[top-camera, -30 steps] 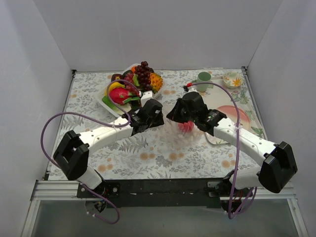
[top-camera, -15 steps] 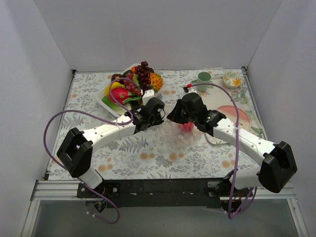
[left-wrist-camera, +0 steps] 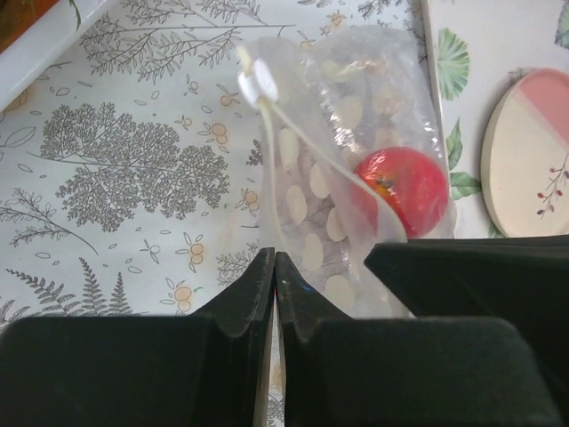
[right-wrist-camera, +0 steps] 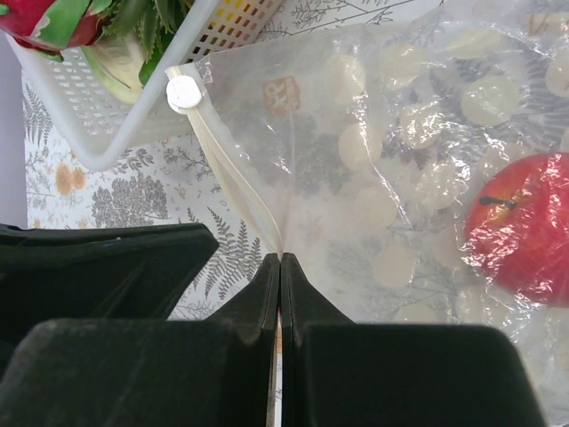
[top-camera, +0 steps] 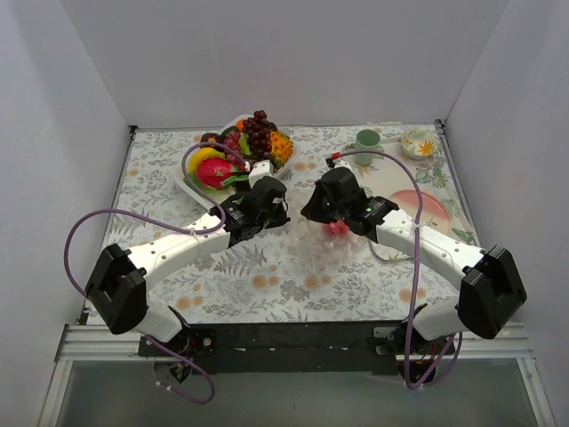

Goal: Place the food in the zip-top bag and seal the zipper
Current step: Place the fake fruit in the zipper food storage bag.

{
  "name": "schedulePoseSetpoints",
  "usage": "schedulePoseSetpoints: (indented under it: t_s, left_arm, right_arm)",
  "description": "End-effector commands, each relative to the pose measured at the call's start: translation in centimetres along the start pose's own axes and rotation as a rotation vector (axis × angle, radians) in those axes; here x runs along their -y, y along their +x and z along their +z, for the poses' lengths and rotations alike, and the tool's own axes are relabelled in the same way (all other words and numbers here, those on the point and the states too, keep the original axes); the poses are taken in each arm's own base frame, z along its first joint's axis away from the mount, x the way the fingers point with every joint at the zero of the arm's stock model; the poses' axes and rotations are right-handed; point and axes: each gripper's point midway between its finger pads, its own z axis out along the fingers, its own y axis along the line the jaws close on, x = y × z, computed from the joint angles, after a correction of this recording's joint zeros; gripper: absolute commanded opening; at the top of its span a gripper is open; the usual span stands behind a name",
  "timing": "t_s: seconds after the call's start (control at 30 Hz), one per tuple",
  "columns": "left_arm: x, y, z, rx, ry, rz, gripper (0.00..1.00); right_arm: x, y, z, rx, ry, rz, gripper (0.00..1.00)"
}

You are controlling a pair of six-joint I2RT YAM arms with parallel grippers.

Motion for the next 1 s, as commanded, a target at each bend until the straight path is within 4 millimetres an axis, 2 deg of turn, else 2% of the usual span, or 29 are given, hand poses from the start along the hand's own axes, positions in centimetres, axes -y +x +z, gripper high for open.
schedulePoseSetpoints:
  t_s: [0.0, 0.07, 0.1, 0.2, 0.23, 0.47, 0.63, 0.73, 0.9, 0.97]
  left_arm:
    - [-0.7, 0.2, -0.7, -0.004, 0.006, 0.004, 0.02]
    - [-0.4, 0.4, -0.7, -0.010, 0.027, 0.013, 0.05]
    - [0.3, -0.1, -1.0, 0.005, 0.058, 0.005, 0.22]
    - [1.0, -0.5, -1.2, 0.005, 0.080, 0.000, 0.33]
    - [1.1, -0.7, -1.1, 0.008, 0.077, -0.002, 0.44]
    - [0.4, -0.7, 1.0, 0.021, -0.009, -0.014, 0.39]
    - [1.6, -1.4, 2.0, 0.026, -0.007, -0.013, 0.39]
    - [1.6, -1.1, 3.0, 0.011, -0.029, 0.003, 0.36]
    - [0.6, -0.4, 3.7, -0.007, -0.082, 0.024, 0.26]
    - [0.3, -0.3, 3.5, -0.006, -0.085, 0.028, 0.18]
  right_arm:
    - [-1.6, -2.8, -0.8, 0.082, -0.028, -0.009, 0.01]
    - [-1.7, -3.1, -1.1, 0.092, -0.029, -0.012, 0.01]
    - [-1.7, -3.1, -1.1, 0.092, -0.026, -0.015, 0.01]
    - [-1.7, -2.9, -1.1, 0.087, -0.030, -0.012, 0.01]
    - [-1.8, -2.8, -1.1, 0.083, -0.036, -0.011, 0.01]
    - [-2.0, -2.7, -1.2, 0.080, -0.050, -0.004, 0.01]
    - [-1.8, -2.8, -1.5, 0.085, -0.045, -0.004, 0.01]
    - [-1.6, -2.5, -1.4, 0.078, -0.041, -0.005, 0.01]
    - [-1.4, -2.5, -1.5, 0.085, -0.034, -0.004, 0.01]
    - [-1.1, -2.5, -1.4, 0.088, -0.022, -0.006, 0.01]
